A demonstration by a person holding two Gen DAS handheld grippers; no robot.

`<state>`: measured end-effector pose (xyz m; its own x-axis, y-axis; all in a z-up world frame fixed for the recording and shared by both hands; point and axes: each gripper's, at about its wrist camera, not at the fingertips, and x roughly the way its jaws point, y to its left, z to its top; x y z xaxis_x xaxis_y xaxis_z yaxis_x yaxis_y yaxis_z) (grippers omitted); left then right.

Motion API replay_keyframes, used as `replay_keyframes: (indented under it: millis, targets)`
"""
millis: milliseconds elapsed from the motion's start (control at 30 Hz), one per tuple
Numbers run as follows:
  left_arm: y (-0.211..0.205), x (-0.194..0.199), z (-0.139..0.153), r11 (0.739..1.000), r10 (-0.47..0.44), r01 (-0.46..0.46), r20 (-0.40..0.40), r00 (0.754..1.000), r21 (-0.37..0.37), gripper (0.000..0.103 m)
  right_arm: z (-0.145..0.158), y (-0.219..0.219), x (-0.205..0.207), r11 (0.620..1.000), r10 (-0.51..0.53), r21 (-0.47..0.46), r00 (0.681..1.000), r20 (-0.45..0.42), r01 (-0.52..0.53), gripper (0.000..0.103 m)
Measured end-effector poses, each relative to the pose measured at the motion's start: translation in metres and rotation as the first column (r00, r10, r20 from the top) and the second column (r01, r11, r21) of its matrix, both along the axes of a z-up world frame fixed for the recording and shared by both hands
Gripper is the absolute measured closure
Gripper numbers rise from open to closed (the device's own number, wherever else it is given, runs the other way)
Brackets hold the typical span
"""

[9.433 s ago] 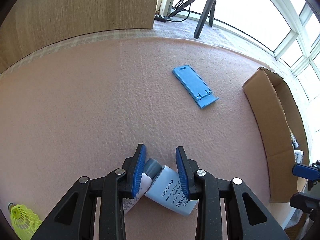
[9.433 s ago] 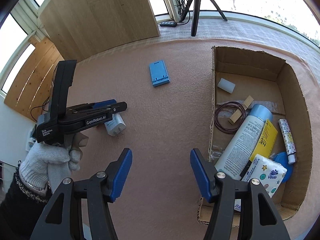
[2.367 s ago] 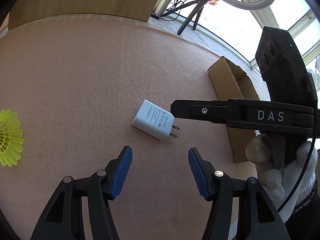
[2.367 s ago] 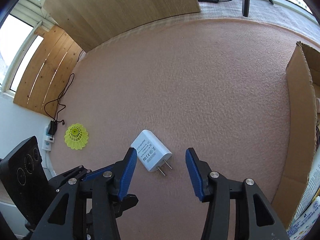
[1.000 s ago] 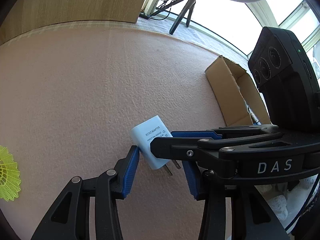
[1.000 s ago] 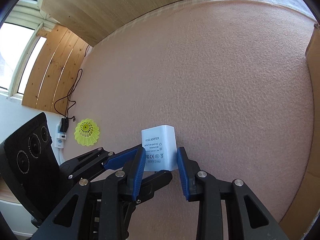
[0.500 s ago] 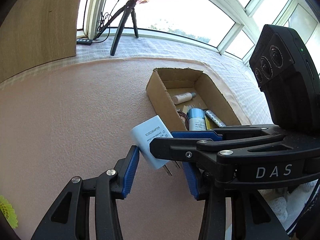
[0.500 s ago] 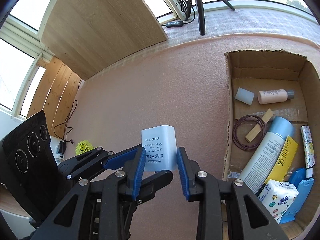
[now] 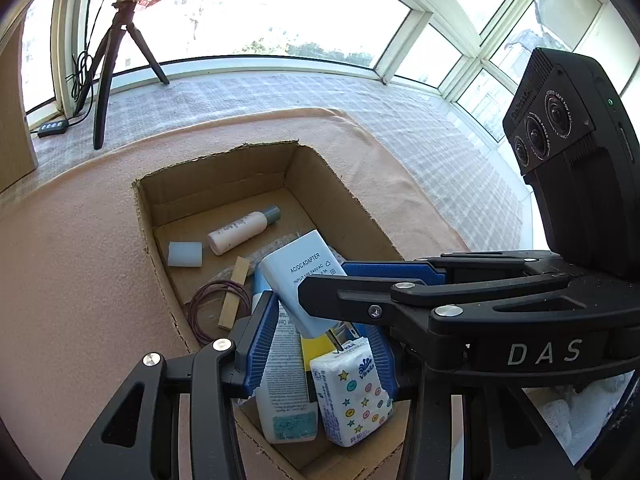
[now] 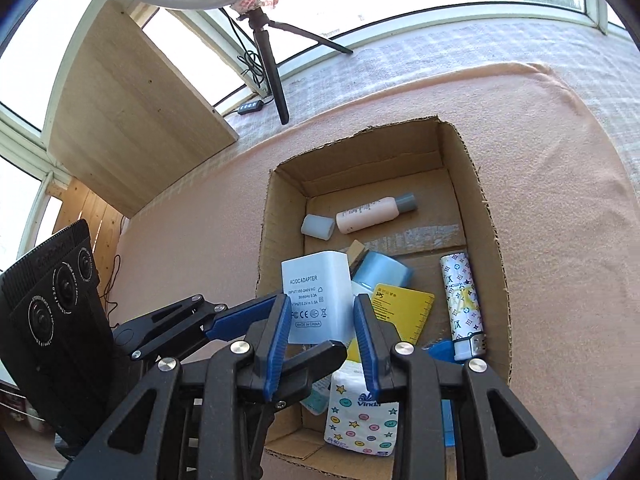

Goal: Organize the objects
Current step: 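Carry the white charger with the right gripper and release it into the box, then move the left tool to the yellow shuttlecock and grasp it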

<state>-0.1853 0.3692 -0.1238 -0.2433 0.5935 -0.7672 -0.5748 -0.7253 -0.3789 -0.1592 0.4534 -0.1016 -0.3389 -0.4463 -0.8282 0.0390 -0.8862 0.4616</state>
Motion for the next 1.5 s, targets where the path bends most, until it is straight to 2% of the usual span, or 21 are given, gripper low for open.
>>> replay_keyframes:
  millis: [167, 400, 433, 467, 533, 567, 600, 967, 1300, 1500]
  targets:
    - [0.027, -0.014, -0.008, 1.0, -0.021, 0.021, 0.001, 1.0, -0.018, 0.056, -0.009, 0.02, -0.006, 1.0, -0.026, 0.001, 1.0, -0.003, 0.026, 0.073]
    - [0.04, -0.024, -0.018, 0.999, -0.024, 0.025, 0.016, 1.0, -0.036, 0.056, -0.022, 0.032, -0.014, 1.0, -0.028, 0.005, 1.0, 0.001, 0.028, 0.073]
    - [0.04, -0.024, -0.019, 0.999, -0.023, 0.023, 0.02, 1.0, -0.038, 0.053, -0.022, 0.032, -0.015, 1.0, -0.026, 0.012, 1.0, -0.002, 0.026, 0.073]
    - [0.039, -0.025, -0.019, 0.999, -0.018, 0.019, 0.026, 1.0, -0.043, 0.05, -0.023, 0.031, -0.015, 0.999, -0.027, 0.022, 1.0, -0.004, 0.027, 0.071]
    - [0.039, -0.027, -0.019, 0.998, -0.01, 0.011, 0.026, 1.0, -0.056, 0.038, -0.024, 0.03, -0.016, 0.998, -0.032, 0.054, 0.999, -0.011, 0.033, 0.059]
    - [0.038, -0.028, -0.018, 0.998, -0.004, 0.006, 0.022, 1.0, -0.064, 0.038, -0.024, 0.029, -0.016, 0.997, -0.038, 0.069, 0.999, -0.018, 0.039, 0.05]
    - [0.038, -0.028, -0.018, 0.997, 0.0, 0.001, 0.019, 1.0, -0.071, 0.037, -0.024, 0.029, -0.015, 0.996, -0.04, 0.077, 0.999, -0.024, 0.042, 0.048]
    - [0.013, -0.023, -0.01, 0.994, 0.025, -0.027, -0.017, 1.0, -0.109, 0.037, -0.019, 0.021, -0.01, 0.993, -0.058, 0.101, 0.998, -0.04, 0.061, 0.048]
    - [-0.034, -0.007, 0.002, 0.991, 0.081, -0.085, -0.041, 0.996, -0.107, 0.037, -0.001, -0.011, 0.007, 0.985, -0.008, 0.172, 0.996, -0.089, 0.024, 0.048]
    - [-0.066, 0.007, 0.013, 0.988, 0.106, -0.113, -0.061, 0.992, -0.109, 0.037, 0.009, -0.028, 0.018, 0.984, -0.003, 0.179, 0.994, -0.11, 0.022, 0.048]
